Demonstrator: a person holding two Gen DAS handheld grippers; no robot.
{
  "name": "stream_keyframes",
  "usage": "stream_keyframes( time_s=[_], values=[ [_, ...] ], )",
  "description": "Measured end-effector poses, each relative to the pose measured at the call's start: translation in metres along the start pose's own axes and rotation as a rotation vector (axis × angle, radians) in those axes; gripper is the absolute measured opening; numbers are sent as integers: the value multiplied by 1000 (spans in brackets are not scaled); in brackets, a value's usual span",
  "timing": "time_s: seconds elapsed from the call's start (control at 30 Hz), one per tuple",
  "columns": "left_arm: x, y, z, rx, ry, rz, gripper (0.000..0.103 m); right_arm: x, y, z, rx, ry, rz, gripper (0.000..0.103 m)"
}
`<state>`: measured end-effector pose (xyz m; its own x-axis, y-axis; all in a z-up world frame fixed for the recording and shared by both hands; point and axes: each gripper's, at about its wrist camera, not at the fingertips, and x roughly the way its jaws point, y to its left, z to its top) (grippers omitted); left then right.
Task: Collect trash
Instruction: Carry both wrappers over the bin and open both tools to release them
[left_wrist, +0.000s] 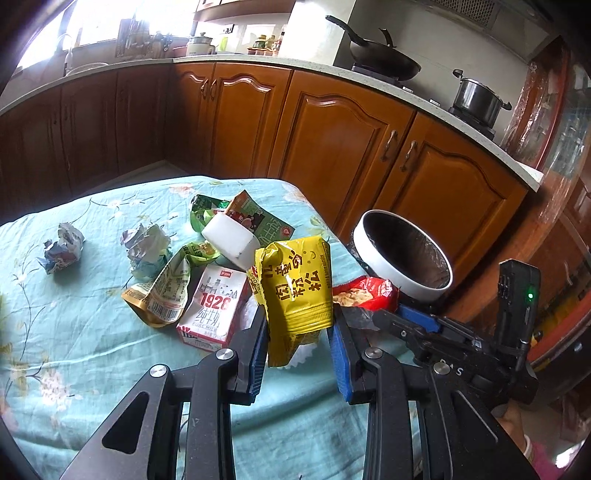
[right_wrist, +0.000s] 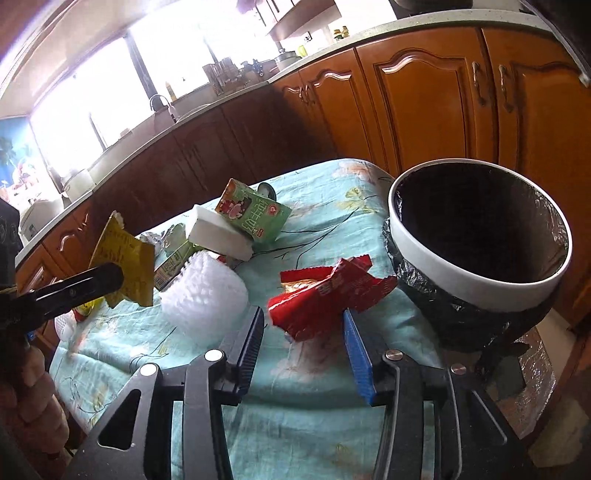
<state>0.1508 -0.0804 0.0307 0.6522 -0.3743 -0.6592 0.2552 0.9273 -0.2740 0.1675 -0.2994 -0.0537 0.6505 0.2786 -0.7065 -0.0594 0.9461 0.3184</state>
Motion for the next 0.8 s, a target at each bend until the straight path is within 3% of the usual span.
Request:
stream_keyframes(
  time_s=[0.17, 0.3, 0.47, 0.53, 0.57, 0.63, 0.8],
  values=[
    [3, -3, 3, 8, 2, -10, 30, 19, -23, 4, 153, 46, 73, 49],
    [7, -4, 6, 20, 2, -11, 30, 24, -39, 4, 302, 63, 188, 67],
    [15, -4, 8, 17, 11, -9, 30, 28, -52, 7, 410, 44, 243, 69],
    [18, -6, 9, 18, 16, -7, 30, 33, -51, 10, 401, 46, 224, 69],
    [20, -6, 9, 18, 19, -7, 30, 36, -49, 10, 389, 48, 211, 63],
    [22, -9, 10, 21, 23, -5, 30, 40, -45, 11, 363, 57, 200, 39],
    [29, -18, 13, 40, 27, -12, 30, 17, -32, 12, 251, -6, 147, 29]
  ],
)
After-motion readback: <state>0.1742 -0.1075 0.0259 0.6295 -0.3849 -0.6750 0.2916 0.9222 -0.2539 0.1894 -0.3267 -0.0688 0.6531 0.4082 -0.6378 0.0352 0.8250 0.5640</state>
